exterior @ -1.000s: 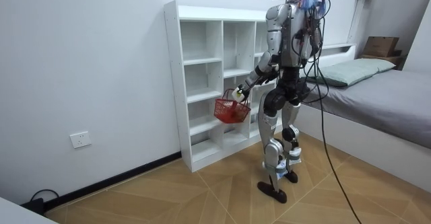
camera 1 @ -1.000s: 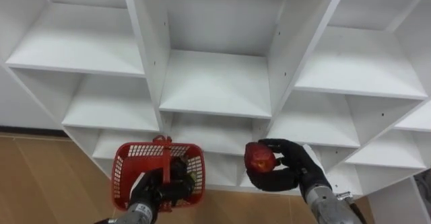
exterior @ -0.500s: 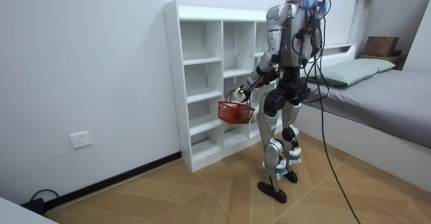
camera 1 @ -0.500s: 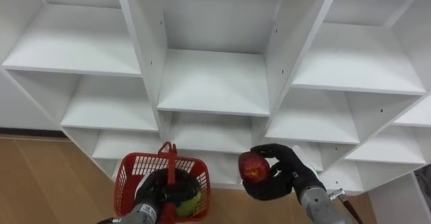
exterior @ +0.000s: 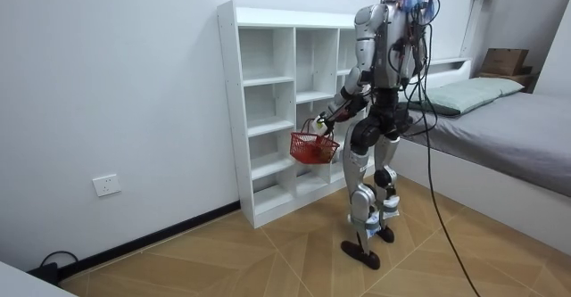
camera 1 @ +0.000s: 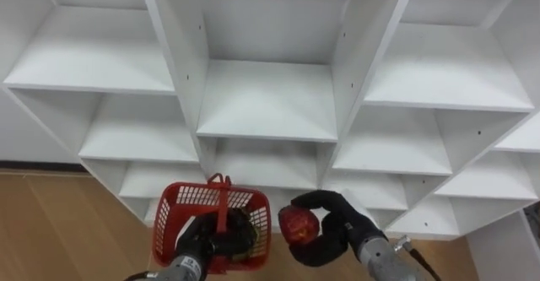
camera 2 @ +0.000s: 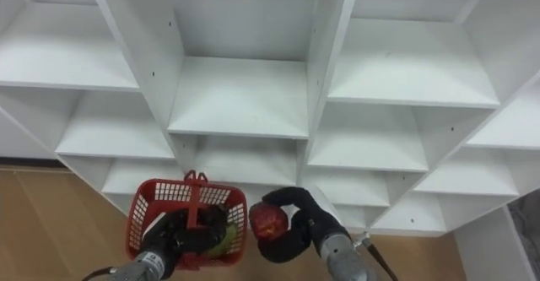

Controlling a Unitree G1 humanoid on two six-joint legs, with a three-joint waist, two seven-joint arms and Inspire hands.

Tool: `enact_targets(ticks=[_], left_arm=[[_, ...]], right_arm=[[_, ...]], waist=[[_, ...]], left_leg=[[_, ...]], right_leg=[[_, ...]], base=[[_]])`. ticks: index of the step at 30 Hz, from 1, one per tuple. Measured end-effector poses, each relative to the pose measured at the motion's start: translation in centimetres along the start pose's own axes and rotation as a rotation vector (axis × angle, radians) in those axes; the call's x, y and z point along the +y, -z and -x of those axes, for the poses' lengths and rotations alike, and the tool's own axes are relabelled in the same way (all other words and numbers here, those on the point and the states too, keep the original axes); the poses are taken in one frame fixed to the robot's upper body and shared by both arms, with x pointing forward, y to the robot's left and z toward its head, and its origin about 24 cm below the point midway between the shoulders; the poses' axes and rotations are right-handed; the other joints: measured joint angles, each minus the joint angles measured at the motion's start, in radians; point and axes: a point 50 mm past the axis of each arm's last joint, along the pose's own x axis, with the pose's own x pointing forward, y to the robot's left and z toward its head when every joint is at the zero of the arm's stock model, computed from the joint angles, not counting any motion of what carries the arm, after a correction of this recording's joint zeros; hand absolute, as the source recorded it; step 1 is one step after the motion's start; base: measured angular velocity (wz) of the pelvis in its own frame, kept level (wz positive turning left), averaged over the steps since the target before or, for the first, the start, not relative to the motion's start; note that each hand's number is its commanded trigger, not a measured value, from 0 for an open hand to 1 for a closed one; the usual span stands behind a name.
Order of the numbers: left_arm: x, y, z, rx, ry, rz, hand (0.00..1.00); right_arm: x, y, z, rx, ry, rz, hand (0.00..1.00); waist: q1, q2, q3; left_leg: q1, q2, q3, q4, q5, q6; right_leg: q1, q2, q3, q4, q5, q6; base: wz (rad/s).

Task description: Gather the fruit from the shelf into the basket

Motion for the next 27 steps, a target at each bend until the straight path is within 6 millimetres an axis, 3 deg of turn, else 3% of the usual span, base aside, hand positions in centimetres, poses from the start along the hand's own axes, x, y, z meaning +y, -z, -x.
enact_targets(ticks=[2,10,27], left_arm=[[-0.3,0.1,0.0,0.005,0.017,-0.029,1.0],[-1.0,0.0,0.0,0.006,0.097,-0.057,1.0],[-1.8,-0.4,-0.2,-0.001,0.166,-0.11,1.0]], right_arm=[[0.4,-0.2,-0.1,-0.005,-0.016,0.028,1.0],[0.5,-1.7,-1.1,-0.038,-0.053,0.099,1.0],[0.4,-0.9,-2.1,0.021,-0.069,0.107,1.0]], waist=[[0.015,0.002,0.0006],[0.018,0.014,0.0032],[0.017,0.023,0.003]], left_leg=[[-0.01,0.0,-0.001,0.007,0.0,0.0],[-0.056,0.0,-0.013,0.028,0.0,0.001],[-0.098,0.0,-0.025,0.047,0.0,0.001]], right_leg=[[-0.006,-0.001,-0.002,0.0,0.0,0.0],[-0.033,-0.006,-0.02,0.004,0.001,-0.002],[-0.06,-0.008,-0.027,0.001,0.0,-0.003]], base=[[0.02],[0.09],[0.02]])
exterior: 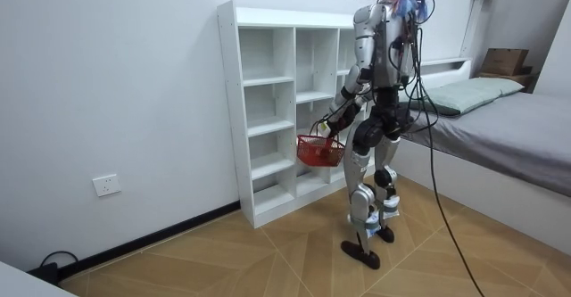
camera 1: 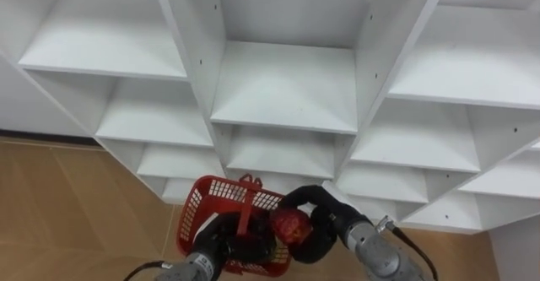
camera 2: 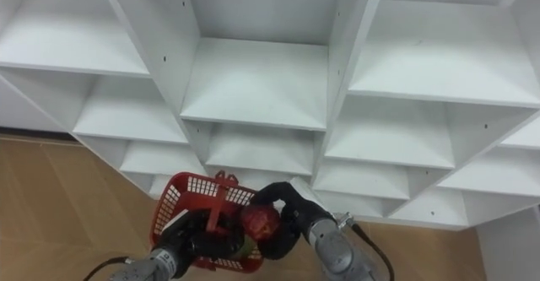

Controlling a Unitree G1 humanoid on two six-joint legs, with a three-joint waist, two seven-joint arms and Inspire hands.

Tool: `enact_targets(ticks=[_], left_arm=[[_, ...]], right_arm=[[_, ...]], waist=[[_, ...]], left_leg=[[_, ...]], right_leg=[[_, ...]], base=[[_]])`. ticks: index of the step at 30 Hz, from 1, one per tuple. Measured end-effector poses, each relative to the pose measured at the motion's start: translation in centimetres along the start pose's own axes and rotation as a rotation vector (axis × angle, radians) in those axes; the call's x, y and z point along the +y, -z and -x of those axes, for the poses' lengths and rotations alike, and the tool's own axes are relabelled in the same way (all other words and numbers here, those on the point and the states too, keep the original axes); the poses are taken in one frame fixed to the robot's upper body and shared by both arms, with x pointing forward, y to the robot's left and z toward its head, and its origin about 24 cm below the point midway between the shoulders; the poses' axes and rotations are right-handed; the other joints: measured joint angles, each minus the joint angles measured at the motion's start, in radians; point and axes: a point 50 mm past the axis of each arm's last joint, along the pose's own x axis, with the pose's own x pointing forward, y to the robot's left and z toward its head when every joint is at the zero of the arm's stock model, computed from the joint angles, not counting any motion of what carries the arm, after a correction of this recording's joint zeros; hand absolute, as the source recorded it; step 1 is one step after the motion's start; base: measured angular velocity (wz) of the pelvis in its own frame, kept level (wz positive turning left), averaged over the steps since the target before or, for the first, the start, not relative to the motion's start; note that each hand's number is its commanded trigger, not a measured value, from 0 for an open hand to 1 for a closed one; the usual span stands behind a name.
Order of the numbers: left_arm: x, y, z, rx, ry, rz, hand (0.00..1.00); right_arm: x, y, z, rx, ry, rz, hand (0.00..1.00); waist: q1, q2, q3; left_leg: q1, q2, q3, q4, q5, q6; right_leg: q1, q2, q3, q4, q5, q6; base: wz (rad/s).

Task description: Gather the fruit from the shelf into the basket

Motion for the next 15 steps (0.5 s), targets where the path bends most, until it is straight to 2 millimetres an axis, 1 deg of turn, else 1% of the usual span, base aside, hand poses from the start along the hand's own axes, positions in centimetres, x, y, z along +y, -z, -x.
enact_targets(ticks=[2,5,6,15], left_arm=[[-0.1,-0.1,-0.1,-0.001,0.007,-0.021,1.0],[-0.1,-0.5,-0.2,-0.01,0.02,-0.033,1.0],[-0.1,-0.6,-0.2,-0.012,0.023,-0.034,1.0],[-0.3,-1.3,-0.5,-0.027,0.057,-0.085,1.0]], right_arm=[[0.2,0.3,-0.4,0.022,-0.009,-0.01,1.0],[-0.1,0.4,-0.6,0.034,-0.007,-0.007,1.0],[-0.1,0.4,-0.6,0.035,-0.005,-0.007,1.0],[-0.1,0.5,-0.6,0.038,-0.005,-0.008,1.0]], waist=[[-0.001,0.003,0.0018],[-0.001,0.01,0.0076],[0.0,0.012,0.0083],[0.0,0.014,0.0083]], left_leg=[[-0.001,0.0,0.0,0.0,0.0,0.0],[-0.002,0.0,0.0,0.0,0.0,0.0],[-0.002,0.0,0.0,0.0,0.0,0.0],[-0.018,-0.001,-0.009,0.001,0.0,0.0]], right_leg=[[0.0,-0.006,-0.001,0.0,0.0,0.0],[0.0,-0.008,-0.002,0.0,0.0,0.0],[0.0,-0.009,-0.003,0.0,0.0,0.0],[-0.009,-0.012,-0.023,-0.003,-0.001,0.0]], base=[[0.0],[0.0],[0.03],[0.04]])
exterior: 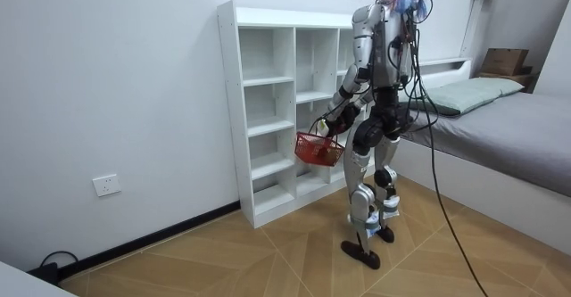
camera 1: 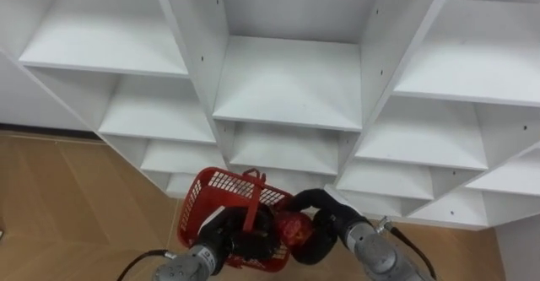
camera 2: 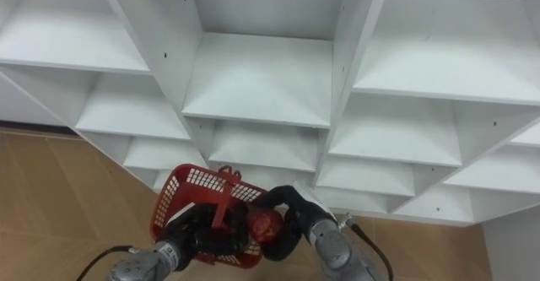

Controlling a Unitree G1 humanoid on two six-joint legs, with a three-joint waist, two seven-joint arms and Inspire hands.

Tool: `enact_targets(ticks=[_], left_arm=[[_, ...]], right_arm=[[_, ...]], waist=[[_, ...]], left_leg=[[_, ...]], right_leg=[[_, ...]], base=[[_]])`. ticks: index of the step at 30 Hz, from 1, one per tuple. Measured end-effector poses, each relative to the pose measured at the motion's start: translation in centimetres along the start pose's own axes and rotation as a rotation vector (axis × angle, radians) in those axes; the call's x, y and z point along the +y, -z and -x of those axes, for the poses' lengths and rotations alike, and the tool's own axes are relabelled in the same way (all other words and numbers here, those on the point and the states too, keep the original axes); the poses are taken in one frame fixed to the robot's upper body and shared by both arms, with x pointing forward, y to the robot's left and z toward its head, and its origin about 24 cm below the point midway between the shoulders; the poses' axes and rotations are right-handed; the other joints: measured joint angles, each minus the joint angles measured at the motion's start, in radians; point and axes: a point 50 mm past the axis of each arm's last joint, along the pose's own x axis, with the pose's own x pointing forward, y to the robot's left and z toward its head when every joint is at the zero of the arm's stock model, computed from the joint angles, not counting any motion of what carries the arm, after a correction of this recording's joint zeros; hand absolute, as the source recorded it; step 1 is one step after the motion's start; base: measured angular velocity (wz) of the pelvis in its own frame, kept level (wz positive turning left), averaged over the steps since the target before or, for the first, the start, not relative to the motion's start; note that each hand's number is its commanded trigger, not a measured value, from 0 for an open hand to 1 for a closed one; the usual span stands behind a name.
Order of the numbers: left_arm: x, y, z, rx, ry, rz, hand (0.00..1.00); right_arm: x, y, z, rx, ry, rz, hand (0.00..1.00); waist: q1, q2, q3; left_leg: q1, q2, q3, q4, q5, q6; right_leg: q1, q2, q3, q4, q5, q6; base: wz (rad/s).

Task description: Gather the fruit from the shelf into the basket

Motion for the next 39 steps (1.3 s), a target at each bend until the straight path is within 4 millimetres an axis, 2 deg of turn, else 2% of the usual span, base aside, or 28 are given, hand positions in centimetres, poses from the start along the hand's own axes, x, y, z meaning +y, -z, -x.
enact_targets(ticks=[9,24,25,26,27,39], left_arm=[[-0.2,-0.3,-0.1,-0.014,0.025,-0.071,1.0],[-1.5,-1.5,0.0,-0.084,0.119,-0.166,1.0],[-1.7,-1.7,0.0,-0.09,0.137,-0.172,1.0],[-1.8,-1.8,-0.1,-0.093,0.151,-0.174,1.0],[-1.8,-1.8,-0.1,-0.094,0.158,-0.175,1.0],[-2.4,-2.2,-0.3,-0.097,0.205,-0.201,1.0]], right_arm=[[0.0,0.3,-0.3,0.02,-0.004,0.002,1.0],[0.3,0.5,-0.4,0.007,0.0,0.004,1.0],[0.4,0.5,-0.5,0.008,-0.005,0.003,0.81],[0.5,0.5,-0.5,0.007,-0.01,0.006,0.51],[0.6,0.5,-0.5,0.006,-0.013,0.006,0.0],[0.0,0.4,-1.0,0.019,-0.017,0.023,0.0]], waist=[[0.0,0.009,-0.0006],[-0.001,0.01,-0.0007],[-0.001,0.01,-0.0007],[-0.001,0.01,-0.0007],[-0.001,0.01,-0.0007],[-0.001,0.008,0.0]], left_leg=[[-0.01,0.0,-0.001,0.006,0.0,0.0],[-0.015,0.0,-0.002,0.014,0.0,0.0],[-0.015,0.0,-0.001,0.014,0.0,0.0],[-0.015,0.0,-0.001,0.014,0.0,0.0],[-0.015,0.0,-0.001,0.014,0.0,0.0],[-0.015,-0.001,-0.018,0.013,0.0,0.0]], right_leg=[[-0.008,-0.001,-0.004,0.003,0.0,0.0],[-0.006,-0.003,-0.008,0.004,0.0,0.0],[-0.007,-0.003,-0.008,0.004,0.0,0.0],[-0.007,-0.003,-0.008,0.003,0.0,0.0],[-0.007,-0.003,-0.008,0.003,0.0,0.0],[-0.007,-0.002,-0.007,0.003,0.0,0.0]], base=[[0.0],[0.01],[0.0],[0.0],[0.0],[0.0]])
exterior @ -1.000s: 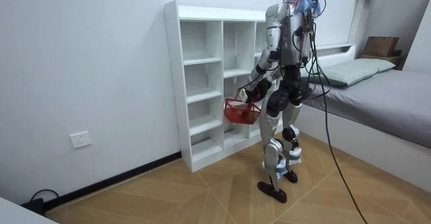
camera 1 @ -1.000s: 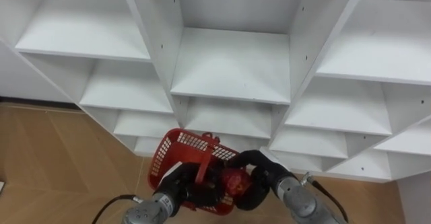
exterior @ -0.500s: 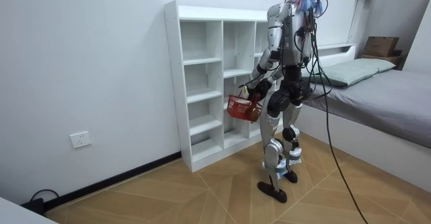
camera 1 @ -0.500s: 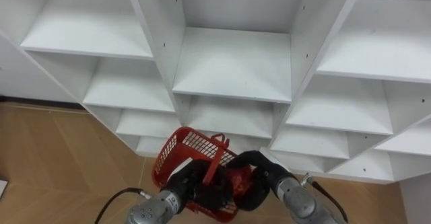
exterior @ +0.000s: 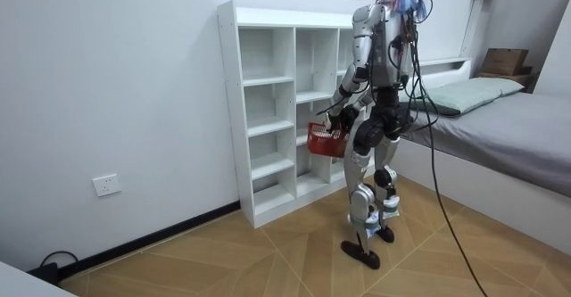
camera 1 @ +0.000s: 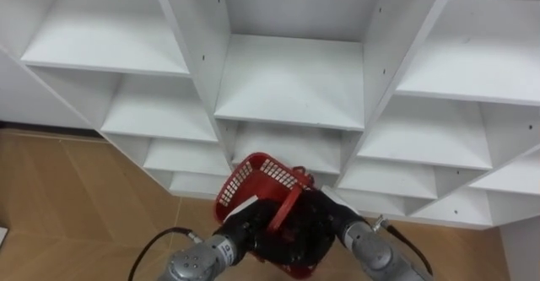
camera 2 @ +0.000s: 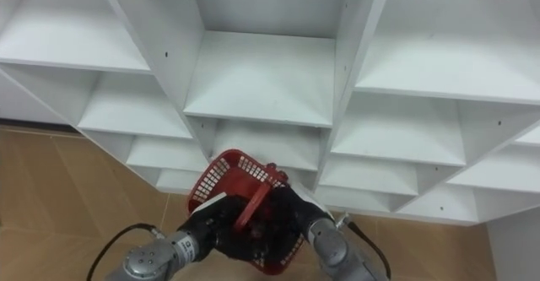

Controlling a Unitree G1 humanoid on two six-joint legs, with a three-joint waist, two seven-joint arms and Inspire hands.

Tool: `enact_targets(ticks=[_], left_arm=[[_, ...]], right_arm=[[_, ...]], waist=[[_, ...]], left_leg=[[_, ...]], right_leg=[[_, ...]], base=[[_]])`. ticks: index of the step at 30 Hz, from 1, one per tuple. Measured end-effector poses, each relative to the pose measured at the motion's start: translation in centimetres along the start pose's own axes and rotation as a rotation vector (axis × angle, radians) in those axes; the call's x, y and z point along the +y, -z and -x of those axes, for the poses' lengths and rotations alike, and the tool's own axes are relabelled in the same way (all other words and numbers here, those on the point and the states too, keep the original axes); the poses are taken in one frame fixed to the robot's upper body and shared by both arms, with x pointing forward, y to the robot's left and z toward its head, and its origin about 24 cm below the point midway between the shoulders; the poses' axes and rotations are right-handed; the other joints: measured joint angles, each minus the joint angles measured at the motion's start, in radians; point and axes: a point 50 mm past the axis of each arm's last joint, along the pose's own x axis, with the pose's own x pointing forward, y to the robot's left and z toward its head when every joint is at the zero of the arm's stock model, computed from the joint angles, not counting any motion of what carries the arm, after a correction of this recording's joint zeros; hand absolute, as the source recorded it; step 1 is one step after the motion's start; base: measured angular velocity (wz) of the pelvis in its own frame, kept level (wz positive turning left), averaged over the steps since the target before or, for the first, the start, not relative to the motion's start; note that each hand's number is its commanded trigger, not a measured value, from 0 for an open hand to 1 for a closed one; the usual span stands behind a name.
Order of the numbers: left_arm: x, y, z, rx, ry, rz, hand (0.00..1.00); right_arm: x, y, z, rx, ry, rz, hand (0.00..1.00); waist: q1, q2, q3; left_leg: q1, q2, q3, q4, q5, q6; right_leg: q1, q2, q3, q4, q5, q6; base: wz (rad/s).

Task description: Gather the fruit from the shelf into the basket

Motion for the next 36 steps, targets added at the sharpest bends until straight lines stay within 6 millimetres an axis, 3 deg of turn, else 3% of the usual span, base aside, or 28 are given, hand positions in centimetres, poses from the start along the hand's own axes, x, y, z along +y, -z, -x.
enact_targets(ticks=[28,36], left_arm=[[-0.5,-0.1,-0.1,0.001,0.043,-0.018,1.0],[-0.3,0.9,0.2,0.052,0.033,-0.077,1.0]], right_arm=[[0.0,1.1,0.1,0.047,-0.008,-0.004,0.0],[0.5,2.0,0.2,0.088,-0.047,-0.013,0.0]], waist=[[0.001,-0.005,-0.0005],[0.01,-0.006,-0.001]], left_leg=[[0.011,-0.001,0.003,0.0,0.0,0.0],[0.04,0.0,0.005,-0.002,0.0,0.0]], right_leg=[[0.013,0.006,-0.003,-0.002,0.0,0.0],[0.046,0.008,0.0,-0.015,0.0,0.0]], base=[[0.0],[-0.01]])
